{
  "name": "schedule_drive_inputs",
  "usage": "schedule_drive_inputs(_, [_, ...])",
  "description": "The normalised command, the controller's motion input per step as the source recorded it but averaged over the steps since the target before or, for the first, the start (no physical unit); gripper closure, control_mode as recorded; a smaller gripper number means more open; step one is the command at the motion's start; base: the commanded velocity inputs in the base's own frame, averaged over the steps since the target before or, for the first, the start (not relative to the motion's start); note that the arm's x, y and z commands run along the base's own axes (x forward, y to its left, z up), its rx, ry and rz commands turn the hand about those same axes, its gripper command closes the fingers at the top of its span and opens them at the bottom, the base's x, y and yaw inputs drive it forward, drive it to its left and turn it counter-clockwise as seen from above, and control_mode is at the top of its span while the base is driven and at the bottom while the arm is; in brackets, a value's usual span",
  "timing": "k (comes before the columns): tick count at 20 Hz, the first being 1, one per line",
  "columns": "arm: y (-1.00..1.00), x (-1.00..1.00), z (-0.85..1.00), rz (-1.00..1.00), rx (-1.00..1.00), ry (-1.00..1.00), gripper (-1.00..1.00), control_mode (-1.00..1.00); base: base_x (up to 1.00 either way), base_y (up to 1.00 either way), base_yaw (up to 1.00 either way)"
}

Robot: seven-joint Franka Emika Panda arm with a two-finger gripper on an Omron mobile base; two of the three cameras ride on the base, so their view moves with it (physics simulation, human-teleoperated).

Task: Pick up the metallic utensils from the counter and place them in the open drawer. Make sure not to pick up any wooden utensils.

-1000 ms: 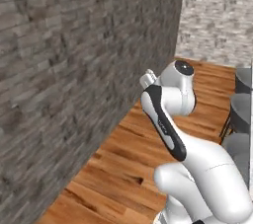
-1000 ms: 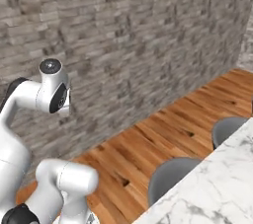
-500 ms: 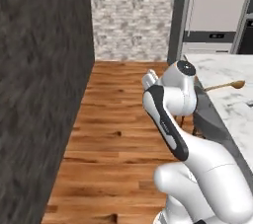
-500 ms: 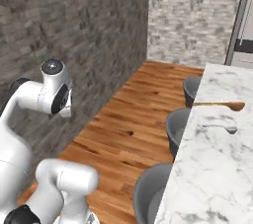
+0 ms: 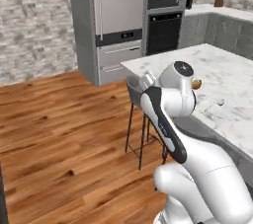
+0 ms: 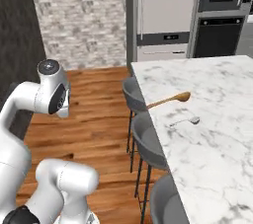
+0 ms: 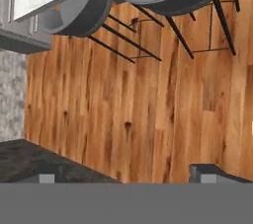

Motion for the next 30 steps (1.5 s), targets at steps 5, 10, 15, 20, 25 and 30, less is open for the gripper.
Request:
schedule_drive_inputs(5, [0.00, 0.00, 0.00, 0.00, 0.00, 0.00, -1.00, 1.00, 0.70, 0.53, -0.88])
schedule_drive_inputs(10, [0.00, 0.00, 0.00, 0.00, 0.00, 0.00, -1.00, 1.00, 0.30, 0.35, -0.95])
schedule_drive_inputs(15, [0.00, 0.00, 0.00, 0.00, 0.00, 0.00, -1.00, 1.00, 0.03, -0.01, -1.00])
schedule_drive_inputs(20, [0.00, 0.00, 0.00, 0.00, 0.00, 0.00, -1.00, 1.00, 0.32, 0.04, -0.58])
schedule_drive_inputs(25, [0.13, 0.04, -0.05, 0.08, -0.06, 0.00, -1.00, -1.00, 0.11, 0.12, 0.00])
schedule_drive_inputs(30, [0.44, 0.38, -0.20, 0.40, -0.18, 0.00, -1.00, -1.00, 0.00, 0.00, 0.00])
